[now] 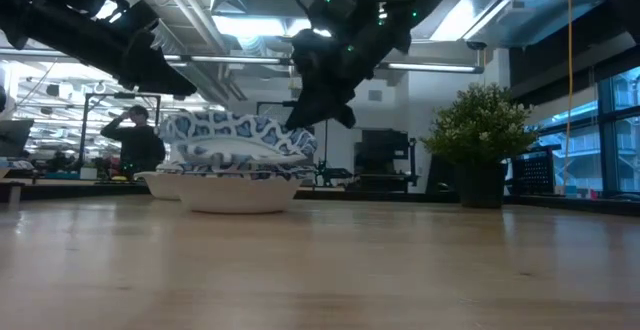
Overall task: Nest bowls inside each other
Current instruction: Stack the white patterned bowl on the other white patterned bowls
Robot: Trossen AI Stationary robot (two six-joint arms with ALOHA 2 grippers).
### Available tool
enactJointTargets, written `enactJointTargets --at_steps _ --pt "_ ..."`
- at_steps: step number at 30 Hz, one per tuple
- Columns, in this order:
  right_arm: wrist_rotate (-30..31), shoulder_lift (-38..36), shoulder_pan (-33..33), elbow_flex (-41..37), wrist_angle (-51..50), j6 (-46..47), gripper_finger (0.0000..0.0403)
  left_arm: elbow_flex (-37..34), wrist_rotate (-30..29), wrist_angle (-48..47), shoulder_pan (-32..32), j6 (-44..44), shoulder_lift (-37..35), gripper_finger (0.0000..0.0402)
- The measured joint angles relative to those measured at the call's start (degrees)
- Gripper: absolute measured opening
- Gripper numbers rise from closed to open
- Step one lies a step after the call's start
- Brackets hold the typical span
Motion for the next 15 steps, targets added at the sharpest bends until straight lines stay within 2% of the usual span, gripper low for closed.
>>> enactJointTargets --at_steps 15 --pt "-1.81 2.10 -1.92 -0.02 -1.73 -0.40 0.0008 0.00 0.00 0.08 0.00 -0.07 0.02 0.0149"
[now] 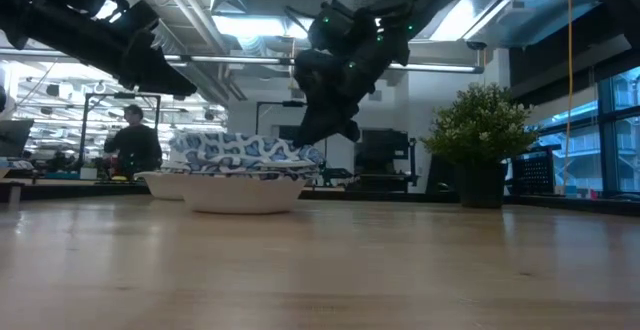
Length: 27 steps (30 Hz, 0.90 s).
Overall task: Nest bowls inside each other
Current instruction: Stack the white patterned bowl on the other white patterned bowls
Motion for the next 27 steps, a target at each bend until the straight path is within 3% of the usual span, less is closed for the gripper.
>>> enactJointTargets --at_steps 7,27 --pt "-0.13 -0.32 0.04 0.00 1.38 -2.68 0.0016 0.00 0.00 1.05 0.00 -0.15 -0.02 0.0149" --pt "1.35 -0.37 0.04 0.02 6.29 -5.69 0.0120 0.00 0.00 1.04 0.00 0.08 -0.02 0.0149"
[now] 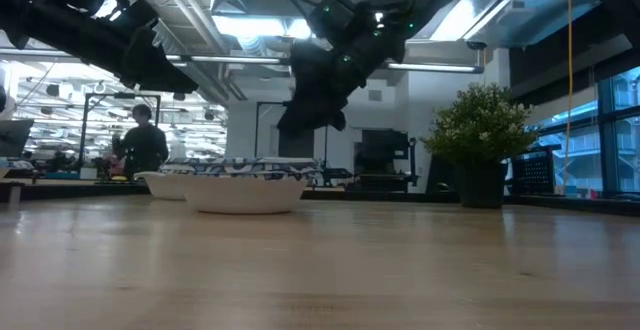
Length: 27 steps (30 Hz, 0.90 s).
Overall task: Nest bowls inside each other
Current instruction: Stack the white patterned bowl on the other white patterned bowls
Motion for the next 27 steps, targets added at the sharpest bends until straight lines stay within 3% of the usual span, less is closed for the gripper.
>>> enactJointTargets --at_steps 4,12,16,22,27 --pt "0.15 0.00 -0.16 0.85 2.28 -1.72 0.0119 0.00 0.00 -0.02 0.00 0.03 0.00 0.0149" --pt "4.37 -0.34 -1.78 12.22 -9.36 -10.70 0.0118 0.00 0.00 -0.01 0.00 2.93 0.00 0.0149" --pt "4.33 -2.61 -2.58 13.86 -11.90 -12.35 0.0117 0.00 0.00 -0.02 0.00 2.91 0.00 0.0149" --pt "7.91 -11.54 -3.69 7.99 -12.85 -12.49 0.0117 0.00 -0.20 -0.01 0.01 2.63 0.00 0.0149" --pt "10.09 -22.71 -3.16 -4.99 -9.29 -9.39 0.0117 0.00 -0.20 0.00 0.01 2.61 0.00 0.0149"
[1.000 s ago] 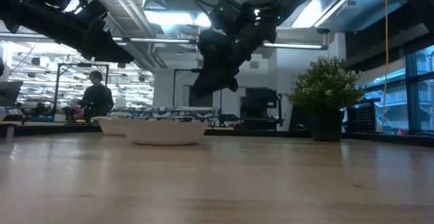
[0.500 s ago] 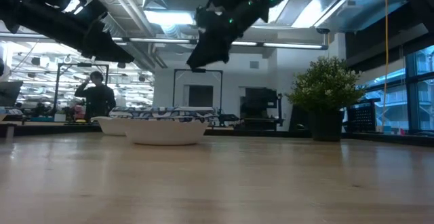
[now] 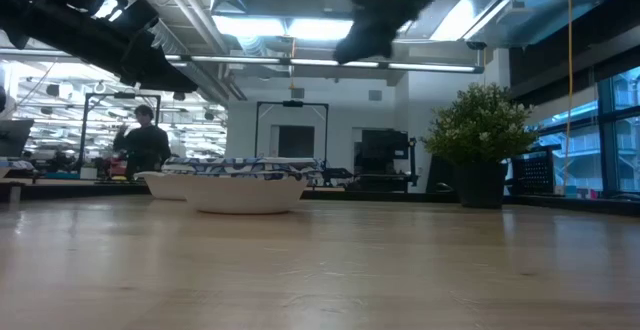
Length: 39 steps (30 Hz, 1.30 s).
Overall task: Nest bowls inside each other
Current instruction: Stack the white patterned bowl on the other white patterned bowls
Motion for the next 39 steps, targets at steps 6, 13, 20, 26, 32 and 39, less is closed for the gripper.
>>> enactJointTargets --at_steps 6,13,20,26,32,39 --pt "0.35 -13.68 3.98 -20.73 16.71 6.57 0.0117 0.00 0.00 0.00 0.02 0.35 0.00 0.0149" --pt "2.84 -22.44 9.46 -37.71 30.48 12.36 0.0117 0.00 -0.02 0.03 0.01 0.43 0.01 0.0149" --pt "7.85 -25.28 14.12 -50.98 47.83 17.92 0.0117 0.00 -0.02 0.24 0.01 0.39 0.01 0.0149" --pt "12.54 -28.17 17.22 -57.00 51.69 21.10 0.0117 0.00 -0.02 0.24 0.01 0.37 0.00 0.0149" --pt "12.71 -37.64 17.26 -60.09 51.55 19.17 0.0117 0.00 -0.02 0.49 0.02 0.32 0.01 0.0149" --pt "13.63 -50.20 17.26 -63.20 42.79 18.52 0.0117 0.00 -0.04 3.73 0.01 0.28 0.00 0.0149"
